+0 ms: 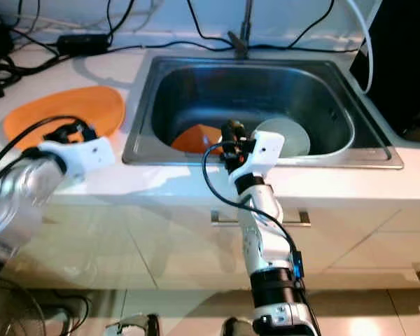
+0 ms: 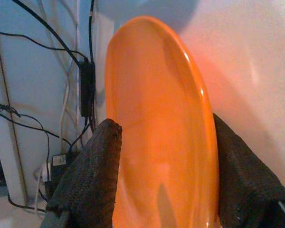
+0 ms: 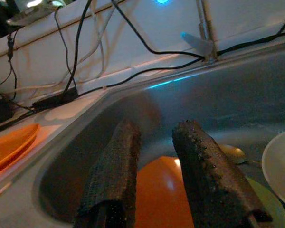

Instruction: Kitchen organization

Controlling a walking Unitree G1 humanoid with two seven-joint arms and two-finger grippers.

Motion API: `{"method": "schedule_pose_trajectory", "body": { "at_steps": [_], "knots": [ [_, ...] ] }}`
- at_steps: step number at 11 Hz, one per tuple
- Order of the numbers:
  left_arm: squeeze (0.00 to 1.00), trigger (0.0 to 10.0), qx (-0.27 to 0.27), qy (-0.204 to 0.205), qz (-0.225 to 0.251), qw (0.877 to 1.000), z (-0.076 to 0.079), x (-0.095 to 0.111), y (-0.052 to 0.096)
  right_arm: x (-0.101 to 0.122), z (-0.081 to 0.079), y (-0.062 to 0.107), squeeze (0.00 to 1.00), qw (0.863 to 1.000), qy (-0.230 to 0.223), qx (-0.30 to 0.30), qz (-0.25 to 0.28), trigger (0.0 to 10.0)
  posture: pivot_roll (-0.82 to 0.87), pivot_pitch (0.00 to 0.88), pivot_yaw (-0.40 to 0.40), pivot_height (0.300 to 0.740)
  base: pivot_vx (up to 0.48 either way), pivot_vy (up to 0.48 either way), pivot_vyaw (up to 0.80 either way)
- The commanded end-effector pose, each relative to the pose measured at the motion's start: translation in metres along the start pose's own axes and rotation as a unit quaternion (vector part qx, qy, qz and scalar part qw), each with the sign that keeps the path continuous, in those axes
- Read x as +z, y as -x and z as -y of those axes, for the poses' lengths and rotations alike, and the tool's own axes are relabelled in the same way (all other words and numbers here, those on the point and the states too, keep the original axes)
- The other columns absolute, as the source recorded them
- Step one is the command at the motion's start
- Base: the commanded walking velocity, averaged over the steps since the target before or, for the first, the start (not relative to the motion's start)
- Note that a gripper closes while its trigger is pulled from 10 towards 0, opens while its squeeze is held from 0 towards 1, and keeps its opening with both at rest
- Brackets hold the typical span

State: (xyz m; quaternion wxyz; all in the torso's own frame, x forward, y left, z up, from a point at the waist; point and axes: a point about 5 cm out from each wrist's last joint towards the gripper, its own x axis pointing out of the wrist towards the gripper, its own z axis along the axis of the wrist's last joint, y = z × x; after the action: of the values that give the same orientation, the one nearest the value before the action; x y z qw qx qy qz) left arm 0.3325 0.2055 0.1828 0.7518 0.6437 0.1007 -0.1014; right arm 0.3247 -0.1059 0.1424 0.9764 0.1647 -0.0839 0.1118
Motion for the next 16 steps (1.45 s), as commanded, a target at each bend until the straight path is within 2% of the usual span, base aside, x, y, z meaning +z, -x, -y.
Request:
{"method": "schedule_pose_trajectory", "body": {
  "at_steps": [1,2,3,11,16],
  "knots": [
    [0.00,10.0,-0.044,-0.005,-0.021,0.999,0.019,-0.009,-0.007,-0.006,0.006,0.003,0.00,1.000,-0.005,-0.016,-0.016,10.0,0.11,0.108,0.028,0.740,0.000,0.000,0.00],
    [0.00,8.9,-0.044,-0.004,-0.022,0.999,0.019,-0.010,-0.010,-0.005,0.006,0.003,0.00,1.000,-0.005,-0.016,-0.015,10.0,0.11,0.110,0.027,0.740,0.000,0.000,0.00],
    [0.00,0.0,-0.047,-0.004,-0.019,0.999,0.019,-0.010,-0.012,-0.005,0.007,0.003,0.00,1.000,-0.006,-0.018,-0.015,10.0,0.11,0.111,0.028,0.740,0.000,0.000,0.00],
    [0.00,0.0,-0.056,0.004,-0.011,0.998,0.023,-0.012,-0.016,-0.007,0.007,0.004,0.00,0.999,-0.013,-0.021,-0.022,10.0,0.11,0.124,0.022,0.740,0.000,0.000,0.00],
    [0.00,0.0,-0.056,0.003,-0.014,0.998,0.016,-0.023,-0.023,-0.009,0.008,0.004,0.00,0.999,-0.017,-0.025,-0.027,10.0,0.11,0.130,0.023,0.740,0.000,0.000,0.00]
  ]
}}
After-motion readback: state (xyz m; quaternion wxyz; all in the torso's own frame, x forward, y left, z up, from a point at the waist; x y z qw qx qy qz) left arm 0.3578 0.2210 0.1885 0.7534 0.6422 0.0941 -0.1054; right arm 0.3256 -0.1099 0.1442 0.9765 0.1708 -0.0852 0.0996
